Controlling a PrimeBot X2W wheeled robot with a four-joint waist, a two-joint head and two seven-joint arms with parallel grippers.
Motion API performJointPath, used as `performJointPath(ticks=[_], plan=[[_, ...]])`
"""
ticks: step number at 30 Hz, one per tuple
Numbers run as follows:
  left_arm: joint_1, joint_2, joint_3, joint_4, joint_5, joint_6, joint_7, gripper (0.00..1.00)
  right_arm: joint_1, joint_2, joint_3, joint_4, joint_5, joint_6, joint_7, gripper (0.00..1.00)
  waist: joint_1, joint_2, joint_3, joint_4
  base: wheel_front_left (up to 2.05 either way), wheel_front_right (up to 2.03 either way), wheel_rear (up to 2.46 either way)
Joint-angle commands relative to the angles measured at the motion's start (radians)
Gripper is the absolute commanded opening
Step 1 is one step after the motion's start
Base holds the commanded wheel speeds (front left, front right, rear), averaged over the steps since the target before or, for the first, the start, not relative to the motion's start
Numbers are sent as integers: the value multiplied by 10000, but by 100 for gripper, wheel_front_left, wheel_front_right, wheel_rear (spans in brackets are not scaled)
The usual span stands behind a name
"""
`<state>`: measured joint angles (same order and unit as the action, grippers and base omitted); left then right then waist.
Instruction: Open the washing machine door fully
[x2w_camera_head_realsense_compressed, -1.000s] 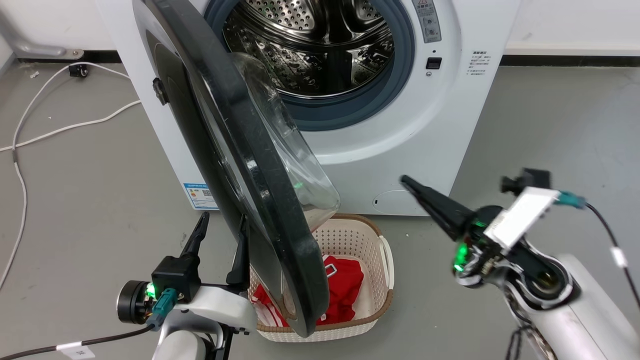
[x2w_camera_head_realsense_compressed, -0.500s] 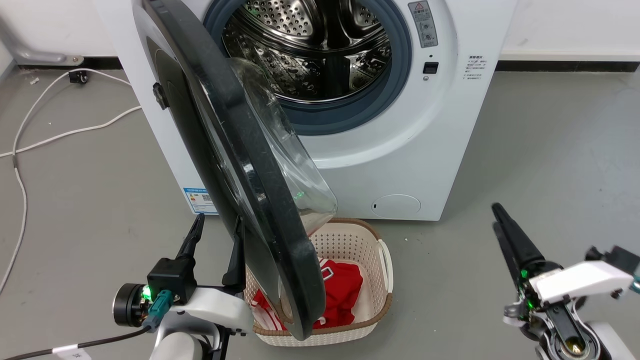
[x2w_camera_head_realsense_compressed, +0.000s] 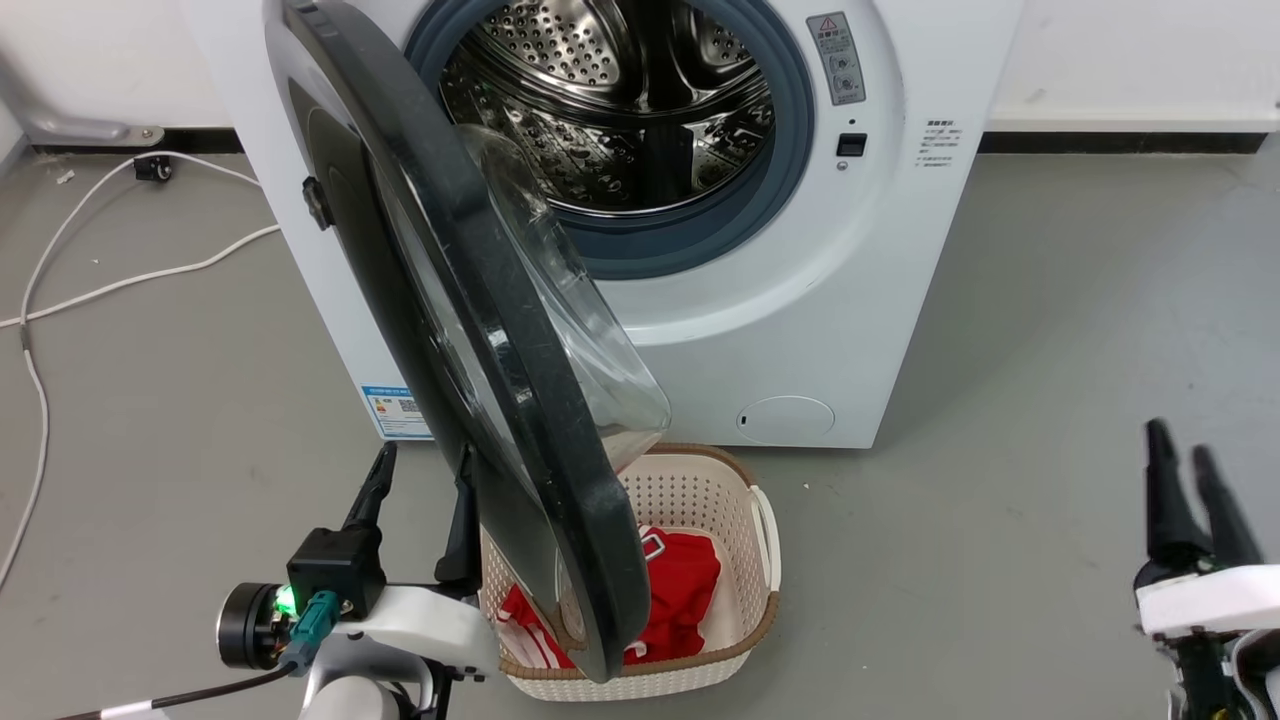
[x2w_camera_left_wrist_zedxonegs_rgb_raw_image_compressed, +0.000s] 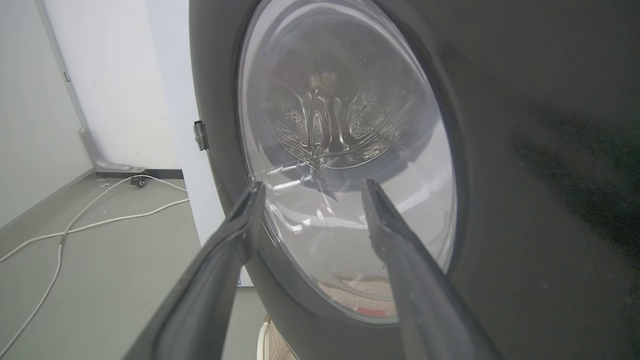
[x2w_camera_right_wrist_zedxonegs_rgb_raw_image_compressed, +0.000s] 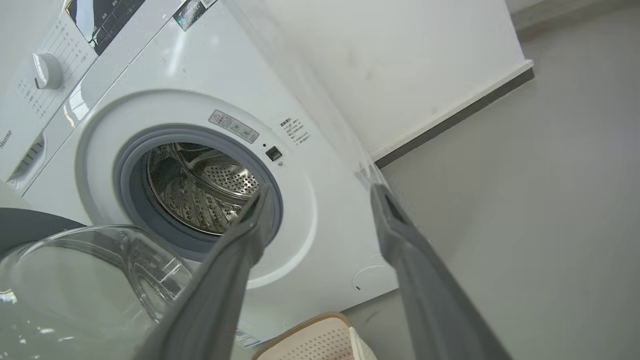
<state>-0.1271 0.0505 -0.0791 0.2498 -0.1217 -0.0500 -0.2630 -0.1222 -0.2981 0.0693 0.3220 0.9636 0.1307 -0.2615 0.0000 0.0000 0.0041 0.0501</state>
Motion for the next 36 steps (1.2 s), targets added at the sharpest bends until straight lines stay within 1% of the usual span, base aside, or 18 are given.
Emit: performJointPath(ticks=[1,4,5,6,8,9,10,12,13,16,22,29,36], plan=[[96,-7,27,-22,31,14,-25,100,119,343,-427,-199,-826,0,-28,100,0,0,-5,-11,0,0,0],[107,-2,65,-14,48,6,-25,100,333,910,-1473,-729,-2926,-1,-29,100,0,0,-13,-10,0,0,0],[103,-5,63,-12,46,-1,-25,100,393,1056,-1723,-956,-3630,-1,-30,100,0,0,-13,-7,0,0,0],[103,-7,61,-14,47,-5,-25,100,459,1314,-1937,-1189,-4083,-1,-31,100,0,0,-16,-5,0,0,0],[118,-4,83,-17,59,-1,-25,100,625,1583,-2284,-1673,-5301,-1,-31,100,0,0,-26,-4,0,0,0],[126,-7,88,-24,64,5,-25,100,689,1804,-2397,-1895,-5571,-1,44,100,0,0,-32,-3,0,0,0],[135,0,107,-25,71,3,-25,100,785,1862,-2471,-2151,-6184,-1,106,100,0,0,-37,-1,0,0,0],[140,-4,122,-25,87,-17,-25,100,955,2102,-2560,-2604,-6775,-3,312,100,0,0,-45,10,0,0,0],[141,-4,137,-28,92,-27,-25,100,1088,2147,-2560,-2864,-7218,-1,393,100,0,0,-47,13,0,0,0],[145,-4,184,-33,130,-39,-25,100,1453,2314,-2456,-3406,-7942,-1,642,100,0,0,-54,12,0,0,0],[178,-5,239,-57,151,-78,-25,100,2076,2470,-2045,-4021,-8592,-1,1017,100,0,0,-53,-14,0,0,0],[93,-4,222,-23,190,-95,-25,100,2374,2492,-1572,-3925,-8763,-3,1044,100,0,0,-32,-24,0,0,0],[82,-4,239,3,216,-115,-25,100,2513,2494,-1433,-3761,-8870,-3,977,100,0,0,-20,-38,0,0,0]])
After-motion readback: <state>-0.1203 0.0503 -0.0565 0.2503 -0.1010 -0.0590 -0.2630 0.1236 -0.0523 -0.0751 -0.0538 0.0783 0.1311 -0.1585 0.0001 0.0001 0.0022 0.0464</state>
